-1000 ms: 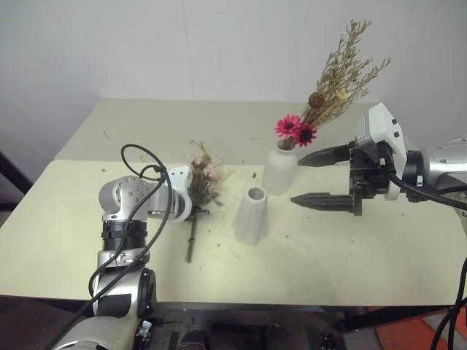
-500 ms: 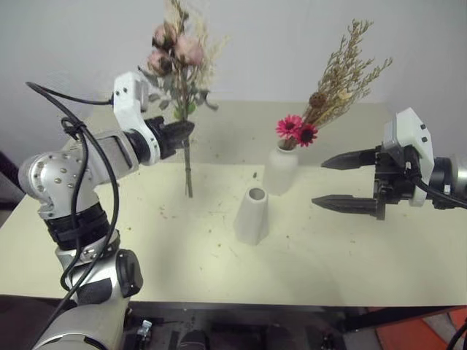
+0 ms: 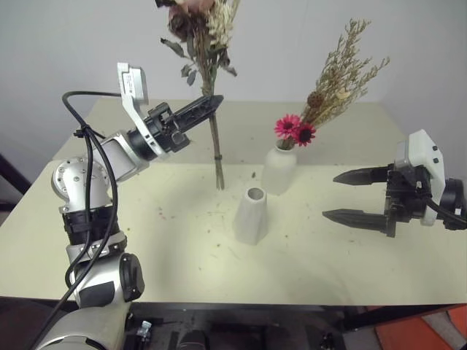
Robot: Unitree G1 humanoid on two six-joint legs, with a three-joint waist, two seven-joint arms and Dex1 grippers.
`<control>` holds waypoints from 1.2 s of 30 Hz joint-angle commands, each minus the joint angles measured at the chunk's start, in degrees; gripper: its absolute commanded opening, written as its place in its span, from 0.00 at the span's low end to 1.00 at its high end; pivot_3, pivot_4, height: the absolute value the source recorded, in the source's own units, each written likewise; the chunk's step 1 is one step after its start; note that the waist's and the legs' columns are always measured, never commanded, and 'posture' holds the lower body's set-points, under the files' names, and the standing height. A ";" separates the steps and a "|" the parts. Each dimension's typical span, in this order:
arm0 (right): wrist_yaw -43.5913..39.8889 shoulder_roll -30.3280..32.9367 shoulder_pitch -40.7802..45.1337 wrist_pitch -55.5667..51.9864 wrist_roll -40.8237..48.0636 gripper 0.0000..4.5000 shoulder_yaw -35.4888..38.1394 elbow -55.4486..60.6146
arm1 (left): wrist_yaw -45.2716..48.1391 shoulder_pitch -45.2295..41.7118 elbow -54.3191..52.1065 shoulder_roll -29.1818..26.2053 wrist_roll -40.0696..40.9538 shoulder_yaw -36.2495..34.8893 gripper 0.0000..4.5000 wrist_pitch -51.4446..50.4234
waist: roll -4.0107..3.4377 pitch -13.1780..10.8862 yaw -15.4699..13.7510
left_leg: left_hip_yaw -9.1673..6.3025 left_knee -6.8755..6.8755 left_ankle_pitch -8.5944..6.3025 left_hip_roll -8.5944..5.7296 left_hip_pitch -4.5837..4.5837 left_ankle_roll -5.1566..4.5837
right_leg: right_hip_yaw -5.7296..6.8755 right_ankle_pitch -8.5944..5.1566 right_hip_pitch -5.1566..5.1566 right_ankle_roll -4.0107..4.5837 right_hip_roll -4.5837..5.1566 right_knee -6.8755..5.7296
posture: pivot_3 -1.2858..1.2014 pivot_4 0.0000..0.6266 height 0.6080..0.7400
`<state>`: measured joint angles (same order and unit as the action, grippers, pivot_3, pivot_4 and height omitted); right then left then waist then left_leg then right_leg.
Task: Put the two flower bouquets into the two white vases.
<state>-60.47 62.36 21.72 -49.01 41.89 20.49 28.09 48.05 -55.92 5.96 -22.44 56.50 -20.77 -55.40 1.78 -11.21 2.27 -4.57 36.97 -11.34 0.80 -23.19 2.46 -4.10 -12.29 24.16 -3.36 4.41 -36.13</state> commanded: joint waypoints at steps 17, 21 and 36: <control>4.40 1.25 -7.38 0.20 2.71 1.00 8.80 5.63 | 21.65 -3.28 13.67 6.82 -7.60 7.62 0.03 24.29 | 0.00 0.00 -0.03 | 0.00 0.02 0.00 0.00 -0.05 -0.02 | -0.01 -0.10 0.00 -0.17 0.00 0.04 | 0.52 0.24 1.00; 4.34 1.57 -8.62 0.38 2.90 1.00 9.56 5.80 | 23.06 -3.38 15.40 7.78 -7.83 8.18 0.03 24.93 | 0.00 0.00 -0.11 | 0.00 0.02 0.00 0.00 -0.02 -0.02 | -0.01 -0.10 -0.02 -0.18 0.00 0.01 | 0.52 0.24 1.00; 6.07 1.22 -9.81 0.88 2.77 1.00 9.74 6.41 | 27.37 -3.70 22.19 9.76 -13.07 10.59 0.03 29.33 | 0.00 0.00 -0.08 | 0.00 0.03 0.00 0.00 -0.03 -0.02 | -0.01 -0.13 -0.02 -0.23 0.00 0.02 | 0.52 0.24 1.00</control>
<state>-54.86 63.12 11.89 -49.01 44.15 27.78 33.21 74.34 -57.55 28.47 -12.92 43.97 -10.37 -27.62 1.79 -11.21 2.19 -4.57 37.00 -11.34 0.81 -23.23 2.43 -4.11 -12.42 24.15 -3.59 4.41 -36.11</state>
